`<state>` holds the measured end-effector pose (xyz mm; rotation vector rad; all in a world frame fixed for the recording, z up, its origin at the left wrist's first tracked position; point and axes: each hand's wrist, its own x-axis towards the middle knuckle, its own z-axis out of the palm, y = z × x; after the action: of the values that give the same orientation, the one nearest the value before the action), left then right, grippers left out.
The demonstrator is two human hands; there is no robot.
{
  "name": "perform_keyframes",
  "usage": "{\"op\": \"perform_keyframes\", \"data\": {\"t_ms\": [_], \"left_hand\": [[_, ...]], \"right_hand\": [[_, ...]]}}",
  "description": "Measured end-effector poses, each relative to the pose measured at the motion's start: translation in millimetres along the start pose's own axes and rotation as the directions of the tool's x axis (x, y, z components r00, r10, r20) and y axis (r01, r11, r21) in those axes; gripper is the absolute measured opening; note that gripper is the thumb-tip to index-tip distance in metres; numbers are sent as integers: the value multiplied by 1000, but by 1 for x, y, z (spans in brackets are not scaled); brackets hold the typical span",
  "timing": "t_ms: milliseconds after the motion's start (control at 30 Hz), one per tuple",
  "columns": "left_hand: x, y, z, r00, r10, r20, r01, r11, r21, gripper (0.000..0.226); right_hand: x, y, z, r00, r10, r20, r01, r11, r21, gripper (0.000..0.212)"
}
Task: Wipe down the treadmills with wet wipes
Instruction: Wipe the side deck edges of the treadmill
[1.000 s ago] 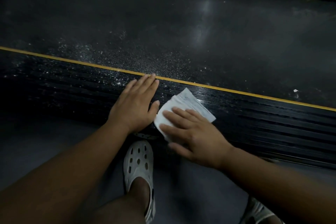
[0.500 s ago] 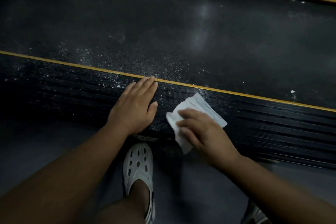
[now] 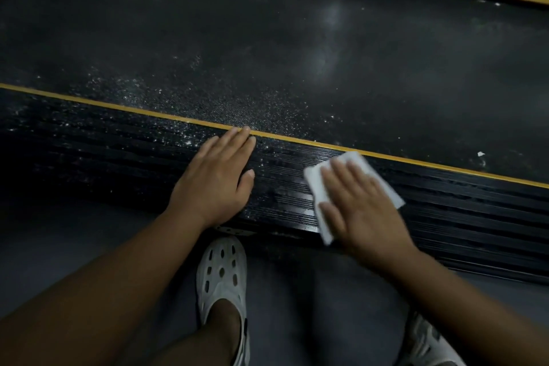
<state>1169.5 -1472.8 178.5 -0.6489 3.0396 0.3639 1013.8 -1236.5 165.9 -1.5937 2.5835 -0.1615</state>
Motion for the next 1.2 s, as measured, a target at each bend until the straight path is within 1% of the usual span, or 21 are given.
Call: {"op": "perform_keyframes", "data": {"t_ms": [67, 100, 167, 200, 267, 300, 333, 367, 433, 500, 533, 600, 633, 700, 733, 800, 867, 900, 967, 1033, 1200], "left_hand": [[0, 0, 0, 1000, 6, 8, -6, 1000, 6, 63], [0, 0, 0, 1000, 9, 4, -9, 1000, 9, 65], [2, -1, 1, 1000, 13, -2, -12, 1000, 10, 71], [2, -1, 1, 1000, 14, -3, -14, 1000, 13, 73], [3, -2, 2, 1000, 20, -4, -20, 1000, 17, 75], [2, -2, 2, 1000, 19, 0, -19, 1000, 16, 75], [2, -1, 1, 1000, 16, 1, -16, 1000, 14, 75], [2, -1, 1, 1000, 9, 2, -9, 1000, 11, 75], [1, -1, 1, 1000, 6, 11, -6, 1000, 11, 75], [2, -1, 1, 1000, 13, 11, -13, 1000, 19, 75], [2, -1, 1, 1000, 14, 5, -14, 1000, 20, 75], [2, -2, 0, 1000, 13, -5, -12, 1000, 24, 75], [2, -2, 0, 1000, 13, -7, -13, 1000, 23, 75], [2, -1, 0, 1000, 11, 2, -11, 1000, 14, 74], [1, -1, 0, 1000, 8, 7, -8, 1000, 11, 74], [0, -1, 1, 1000, -1, 4, 1, 1000, 12, 73], [0, 0, 0, 1000, 5, 15, -5, 1000, 11, 72], [0, 0, 0, 1000, 4, 11, -4, 1000, 13, 72], [1, 0, -1, 1000, 1, -4, -1, 1000, 16, 74], [2, 1, -1, 1000, 7, -4, -7, 1000, 9, 74], [1, -1, 1, 1000, 4, -8, -4, 1000, 9, 74]], "right_hand": [[26, 0, -3, 983, 179, 33, -179, 983, 27, 71], [42, -13, -3, 980, 194, 35, -195, 980, 35, 74], [60, -45, -5, 993, 100, 60, -103, 993, 57, 77], [58, -56, -4, 998, -1, 57, -3, 997, 71, 75], [35, -54, 0, 982, -185, 46, 182, 981, 63, 65], [21, -43, 1, 972, -226, 58, 223, 973, 60, 62], [12, -29, 0, 973, -223, 54, 220, 974, 54, 61], [10, -14, -1, 984, -174, 37, 173, 984, 46, 62], [26, -4, -4, 999, 0, 33, -1, 999, 39, 68], [51, -25, -3, 991, 118, 57, -120, 992, 29, 75], [55, -43, -3, 991, 115, 67, -117, 993, 32, 76], [43, -65, 0, 998, -40, 57, 37, 998, 57, 72], [27, -62, 1, 989, -134, 56, 131, 990, 56, 67], [-1, -34, 2, 975, -216, 59, 215, 976, 23, 62], [-8, -16, 0, 980, -194, 53, 194, 981, 9, 62], [0, 3, -6, 997, -52, 63, 50, 998, 26, 67], [23, -7, -9, 991, 62, 119, -69, 997, 48, 78], [32, -20, -10, 986, 78, 146, -87, 995, 54, 85], [42, -42, -11, 987, 3, 160, -15, 997, 73, 95], [33, -47, -11, 990, -72, 122, 52, 986, 156, 86], [5, -43, -10, 987, -25, -162, 60, 975, 213, 28]]}}
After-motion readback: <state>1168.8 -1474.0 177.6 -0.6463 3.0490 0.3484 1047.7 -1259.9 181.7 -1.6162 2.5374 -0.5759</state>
